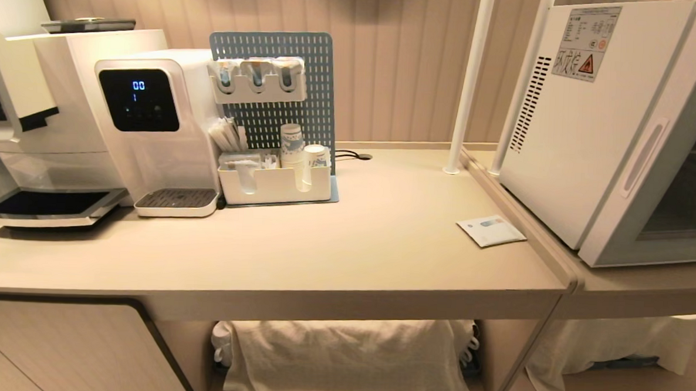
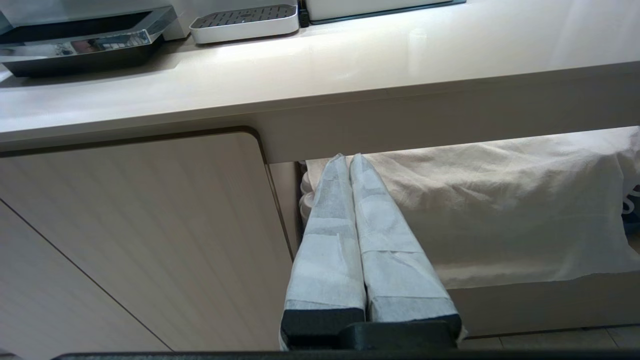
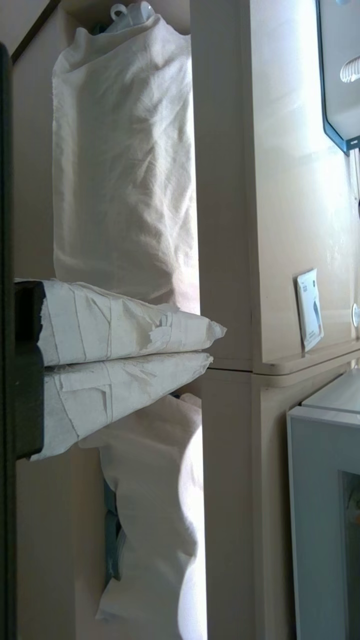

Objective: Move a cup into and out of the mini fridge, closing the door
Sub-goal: Open the freezer door

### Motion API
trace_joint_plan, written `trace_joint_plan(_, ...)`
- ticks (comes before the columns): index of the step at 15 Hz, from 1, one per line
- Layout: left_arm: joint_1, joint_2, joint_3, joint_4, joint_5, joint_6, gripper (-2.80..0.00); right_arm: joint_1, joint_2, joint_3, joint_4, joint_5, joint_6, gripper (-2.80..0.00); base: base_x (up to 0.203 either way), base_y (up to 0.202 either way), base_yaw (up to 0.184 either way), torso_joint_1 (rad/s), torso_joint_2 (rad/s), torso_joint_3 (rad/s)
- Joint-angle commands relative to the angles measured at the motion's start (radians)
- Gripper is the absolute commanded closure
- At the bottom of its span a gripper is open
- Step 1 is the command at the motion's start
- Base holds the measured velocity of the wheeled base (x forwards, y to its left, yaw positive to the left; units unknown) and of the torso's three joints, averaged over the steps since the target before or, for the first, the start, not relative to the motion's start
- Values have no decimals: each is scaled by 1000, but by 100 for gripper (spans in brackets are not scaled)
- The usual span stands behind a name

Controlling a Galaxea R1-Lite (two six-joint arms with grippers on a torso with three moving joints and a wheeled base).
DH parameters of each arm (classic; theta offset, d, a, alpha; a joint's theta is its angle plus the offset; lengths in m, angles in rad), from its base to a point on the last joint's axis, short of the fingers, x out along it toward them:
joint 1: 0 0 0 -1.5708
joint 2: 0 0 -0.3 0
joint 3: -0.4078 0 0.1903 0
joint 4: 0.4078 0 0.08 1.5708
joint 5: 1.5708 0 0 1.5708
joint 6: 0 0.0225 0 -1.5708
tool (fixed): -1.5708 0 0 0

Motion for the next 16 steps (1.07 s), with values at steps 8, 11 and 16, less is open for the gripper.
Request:
trace_joint_plan(8,0,0,0,-6,12,-35,0,0,0,11,-2,-3,4,0,0,0,0,0,0,0)
trace_joint_plan(11,0,0,0,-7,13,-57,0,0,0,11,1,-3,6,0,0,0,0,0,0,0)
trace_joint_plan(16,0,0,0,-7,13,-57,0,0,0,11,-1,-3,8,0,0,0,0,0,0,0)
